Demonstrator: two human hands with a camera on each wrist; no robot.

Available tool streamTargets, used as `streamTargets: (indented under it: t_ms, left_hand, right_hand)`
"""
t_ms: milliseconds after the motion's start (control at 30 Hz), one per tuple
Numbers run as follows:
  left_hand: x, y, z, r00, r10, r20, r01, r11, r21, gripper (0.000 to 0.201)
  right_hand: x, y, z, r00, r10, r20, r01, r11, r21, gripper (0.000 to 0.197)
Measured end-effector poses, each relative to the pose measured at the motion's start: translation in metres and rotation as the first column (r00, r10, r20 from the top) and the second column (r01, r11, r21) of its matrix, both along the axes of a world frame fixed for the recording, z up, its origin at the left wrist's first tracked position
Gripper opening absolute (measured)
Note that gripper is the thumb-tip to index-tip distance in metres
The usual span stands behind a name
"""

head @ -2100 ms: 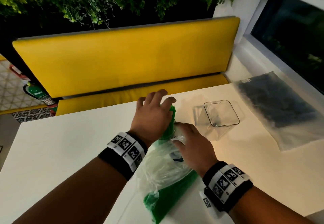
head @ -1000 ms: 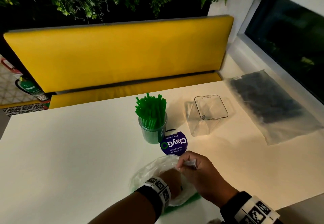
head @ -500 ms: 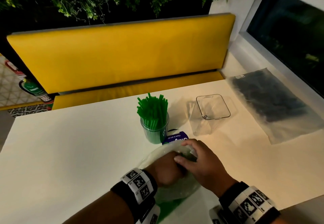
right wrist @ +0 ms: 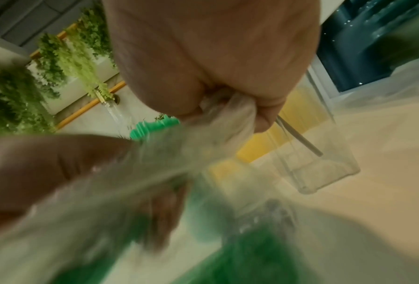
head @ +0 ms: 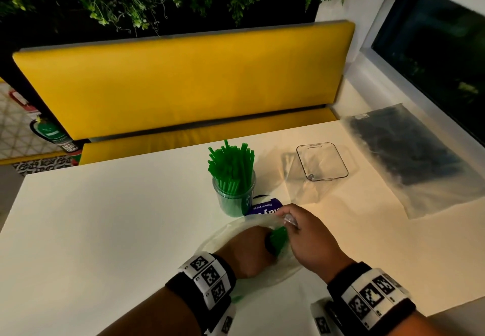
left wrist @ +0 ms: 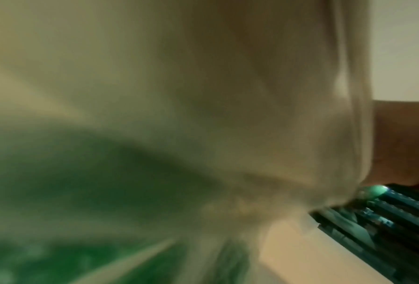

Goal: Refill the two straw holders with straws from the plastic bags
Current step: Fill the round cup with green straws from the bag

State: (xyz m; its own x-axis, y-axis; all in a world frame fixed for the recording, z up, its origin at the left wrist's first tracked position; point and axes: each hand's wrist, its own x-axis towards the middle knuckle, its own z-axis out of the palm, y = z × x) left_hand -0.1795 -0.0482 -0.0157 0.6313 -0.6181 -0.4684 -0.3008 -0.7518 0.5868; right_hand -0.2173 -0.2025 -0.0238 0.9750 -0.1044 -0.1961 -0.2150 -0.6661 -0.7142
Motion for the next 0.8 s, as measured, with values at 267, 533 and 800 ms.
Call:
streamTargets:
  t_ms: [267,533,800]
  left_hand:
    - [-0.006,0.018,0.019,0.951,0.309,0.015,-0.282,0.884,-0.373,0.011]
    - [0.004,0.024,0.090,0.902,0.322,-0.288,-0.418,0.483,-0.770,0.012]
    - [0.088,0.037,0.109,0.539,0.598,-0.593,-0.543,-0.292,-0.788,0.013]
  right_hand:
    - [0.025,0.002,0.014,0.999,0.028,0.021,-0.032,0.982,0.185,0.043]
    - [0.017,0.001,0.006,0.987,0.133,-0.087,-0.151,0.959,-0.240,0.056]
    - [0.056,0.021,-0.001,0.958,0.280,0.068,-0.210,0.840,-0.500,0.049]
